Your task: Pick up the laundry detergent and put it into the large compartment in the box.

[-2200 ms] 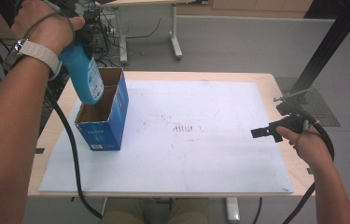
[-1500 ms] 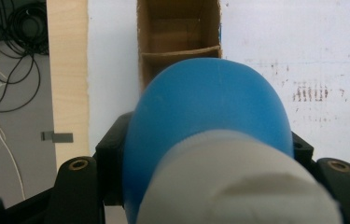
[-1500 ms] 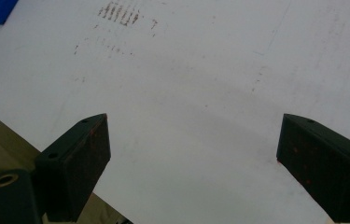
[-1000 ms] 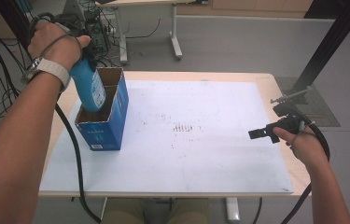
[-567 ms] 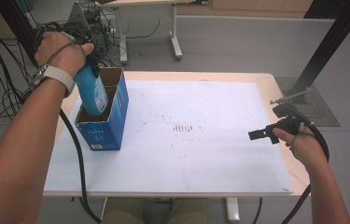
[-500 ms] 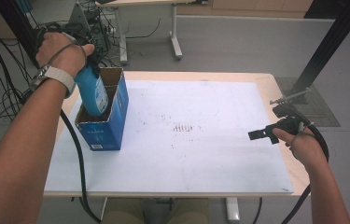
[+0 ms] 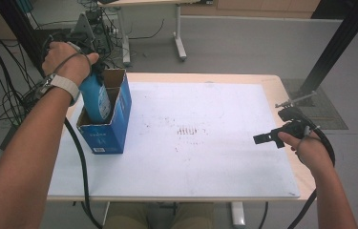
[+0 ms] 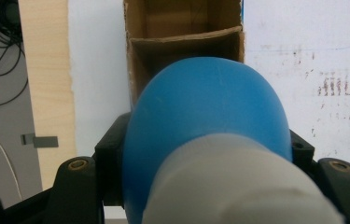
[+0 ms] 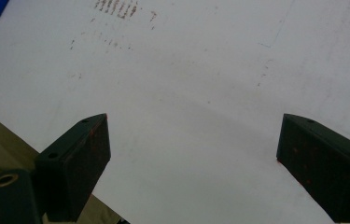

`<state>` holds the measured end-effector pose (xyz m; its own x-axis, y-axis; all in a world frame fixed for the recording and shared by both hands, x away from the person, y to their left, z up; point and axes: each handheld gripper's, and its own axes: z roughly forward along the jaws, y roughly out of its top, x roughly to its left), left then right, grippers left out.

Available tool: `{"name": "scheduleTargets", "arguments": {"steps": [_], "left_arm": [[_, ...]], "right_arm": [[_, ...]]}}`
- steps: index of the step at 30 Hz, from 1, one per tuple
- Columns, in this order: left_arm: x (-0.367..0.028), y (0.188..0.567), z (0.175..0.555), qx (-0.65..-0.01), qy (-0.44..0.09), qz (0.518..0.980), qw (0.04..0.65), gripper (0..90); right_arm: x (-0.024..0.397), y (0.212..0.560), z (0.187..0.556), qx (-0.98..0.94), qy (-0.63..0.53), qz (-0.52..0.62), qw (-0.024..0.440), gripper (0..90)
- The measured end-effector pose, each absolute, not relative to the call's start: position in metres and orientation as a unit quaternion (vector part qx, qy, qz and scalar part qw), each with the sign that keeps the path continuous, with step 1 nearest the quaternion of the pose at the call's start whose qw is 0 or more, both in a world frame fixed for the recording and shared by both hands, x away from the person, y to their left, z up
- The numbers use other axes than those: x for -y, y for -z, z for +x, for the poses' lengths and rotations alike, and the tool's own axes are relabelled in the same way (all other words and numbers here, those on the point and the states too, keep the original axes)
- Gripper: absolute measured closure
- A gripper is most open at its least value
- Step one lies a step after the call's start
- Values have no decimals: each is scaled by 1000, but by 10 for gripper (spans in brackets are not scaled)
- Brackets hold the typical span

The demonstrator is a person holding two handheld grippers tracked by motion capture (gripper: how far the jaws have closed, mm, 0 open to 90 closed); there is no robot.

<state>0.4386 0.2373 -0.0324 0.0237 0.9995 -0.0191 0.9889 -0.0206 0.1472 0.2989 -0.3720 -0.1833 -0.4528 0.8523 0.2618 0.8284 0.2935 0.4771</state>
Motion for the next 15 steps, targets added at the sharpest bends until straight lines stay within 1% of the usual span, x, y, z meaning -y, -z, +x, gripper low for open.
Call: {"name": "scheduleTargets", "arguments": {"steps": [15], "left_arm": [[-240,60,443,-694,-38,717,60,375]], "right_arm": [[369,187,302,-805,-281,522,19,97]]}}
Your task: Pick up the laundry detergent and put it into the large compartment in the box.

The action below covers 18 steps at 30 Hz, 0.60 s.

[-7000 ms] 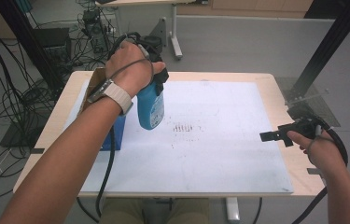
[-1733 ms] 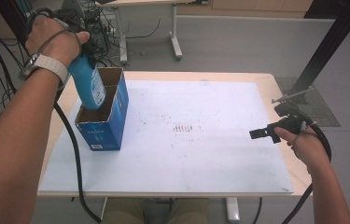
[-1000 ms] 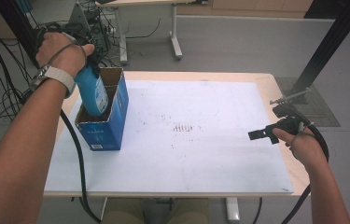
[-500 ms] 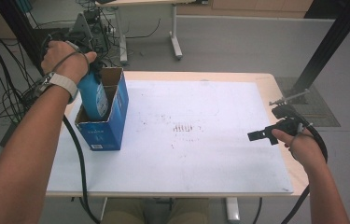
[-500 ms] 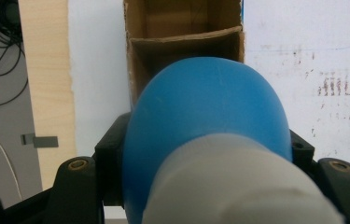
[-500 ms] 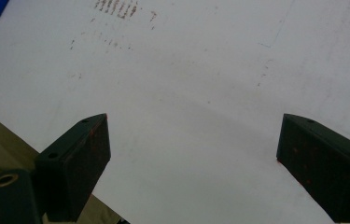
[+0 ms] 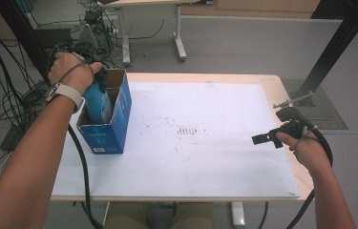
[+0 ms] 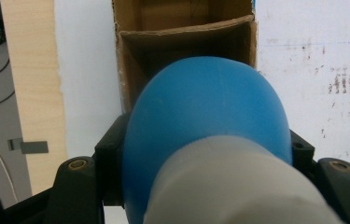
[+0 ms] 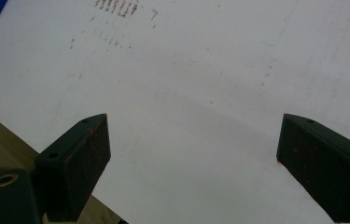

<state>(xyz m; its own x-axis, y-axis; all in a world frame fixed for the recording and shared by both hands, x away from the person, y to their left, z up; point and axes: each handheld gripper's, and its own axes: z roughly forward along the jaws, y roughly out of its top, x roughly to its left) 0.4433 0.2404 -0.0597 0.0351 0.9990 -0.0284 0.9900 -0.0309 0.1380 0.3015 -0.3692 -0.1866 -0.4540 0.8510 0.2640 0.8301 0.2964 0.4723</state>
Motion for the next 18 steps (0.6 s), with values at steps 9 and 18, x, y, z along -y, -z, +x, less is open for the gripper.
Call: {"name": "scheduleTargets", "arguments": {"steps": [9,18], "left_arm": [[-241,77,447,-693,-31,719,53,375],[-242,91,450,-691,-29,720,52,375]], "right_arm": [[368,187,302,-805,-278,524,17,97],[365,191,305,-806,-277,522,14,97]]}}
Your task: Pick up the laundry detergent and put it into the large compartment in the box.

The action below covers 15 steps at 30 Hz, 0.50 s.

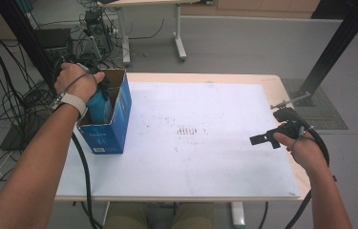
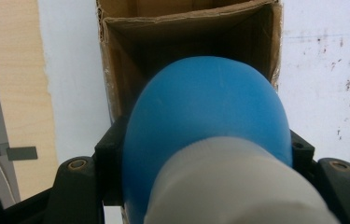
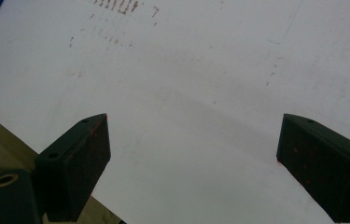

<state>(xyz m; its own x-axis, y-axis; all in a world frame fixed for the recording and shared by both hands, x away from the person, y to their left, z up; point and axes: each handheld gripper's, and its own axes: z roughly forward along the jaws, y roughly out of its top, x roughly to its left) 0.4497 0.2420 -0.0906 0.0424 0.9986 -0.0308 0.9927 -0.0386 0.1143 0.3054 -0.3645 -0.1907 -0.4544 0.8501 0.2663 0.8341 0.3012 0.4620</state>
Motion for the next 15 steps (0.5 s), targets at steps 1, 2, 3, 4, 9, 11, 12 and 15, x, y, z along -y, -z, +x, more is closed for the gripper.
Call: {"name": "scheduleTargets", "arguments": {"steps": [1,2,3,4,9,11,12,15], "left_arm": [[-243,92,449,-692,-29,719,54,375],[-243,94,450,-692,-28,719,53,375],[-243,97,451,-692,-27,719,53,375],[-243,97,451,-692,-27,719,53,375],[-241,106,453,-688,-29,723,48,375],[-240,108,454,-687,-28,725,46,375],[-240,109,454,-688,-28,724,47,375],[-240,113,454,-687,-28,725,47,375]], "right_arm": [[365,191,306,-806,-277,523,14,97],[365,192,306,-807,-276,522,13,97],[365,192,306,-806,-276,523,13,97],[365,192,306,-806,-276,523,13,97],[366,194,306,-805,-274,526,12,97],[365,194,307,-805,-274,526,11,97],[365,194,307,-805,-274,526,12,97],[365,195,308,-806,-274,525,11,97]]}}
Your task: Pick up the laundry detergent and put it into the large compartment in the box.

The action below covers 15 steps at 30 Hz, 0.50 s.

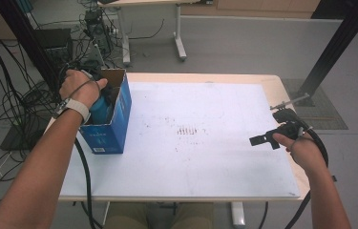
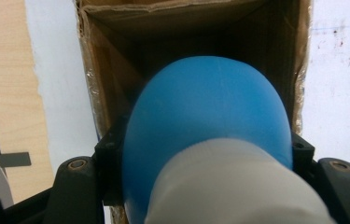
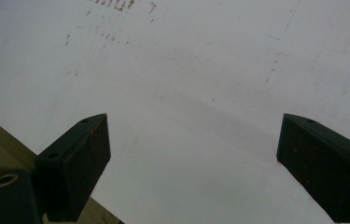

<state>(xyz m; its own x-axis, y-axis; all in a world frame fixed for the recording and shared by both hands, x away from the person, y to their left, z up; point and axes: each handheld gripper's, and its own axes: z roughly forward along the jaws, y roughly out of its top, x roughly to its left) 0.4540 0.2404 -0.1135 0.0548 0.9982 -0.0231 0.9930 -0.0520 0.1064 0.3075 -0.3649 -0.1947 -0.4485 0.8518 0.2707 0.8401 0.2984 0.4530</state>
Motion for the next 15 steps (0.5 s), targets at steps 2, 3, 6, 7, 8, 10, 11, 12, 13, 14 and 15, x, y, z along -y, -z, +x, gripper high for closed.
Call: {"name": "scheduleTargets", "arguments": {"steps": [2,3,6,7,8,10,11,12,13,14,15], "left_arm": [[-240,115,455,-686,-27,725,44,375],[-241,116,455,-686,-27,726,44,375],[-240,119,454,-685,-30,727,44,375],[-240,119,454,-685,-30,727,44,374],[-240,120,454,-685,-30,727,43,374],[-239,121,454,-684,-34,727,42,375],[-238,122,454,-683,-34,728,40,374],[-237,123,454,-683,-35,728,40,374],[-237,123,454,-683,-35,729,41,374],[-237,124,454,-683,-34,729,42,375],[-237,124,454,-683,-34,729,42,374]], "right_arm": [[364,195,308,-806,-274,526,10,97],[364,196,308,-806,-274,524,10,97],[364,197,309,-806,-273,524,10,97],[364,197,309,-806,-273,525,9,97],[364,197,309,-806,-273,525,9,97],[364,197,309,-806,-273,526,8,97],[364,198,309,-806,-273,526,8,97],[364,198,309,-806,-273,526,8,97],[364,198,309,-806,-272,526,7,97],[364,199,309,-806,-272,526,8,97],[364,199,309,-806,-272,526,8,97]]}}
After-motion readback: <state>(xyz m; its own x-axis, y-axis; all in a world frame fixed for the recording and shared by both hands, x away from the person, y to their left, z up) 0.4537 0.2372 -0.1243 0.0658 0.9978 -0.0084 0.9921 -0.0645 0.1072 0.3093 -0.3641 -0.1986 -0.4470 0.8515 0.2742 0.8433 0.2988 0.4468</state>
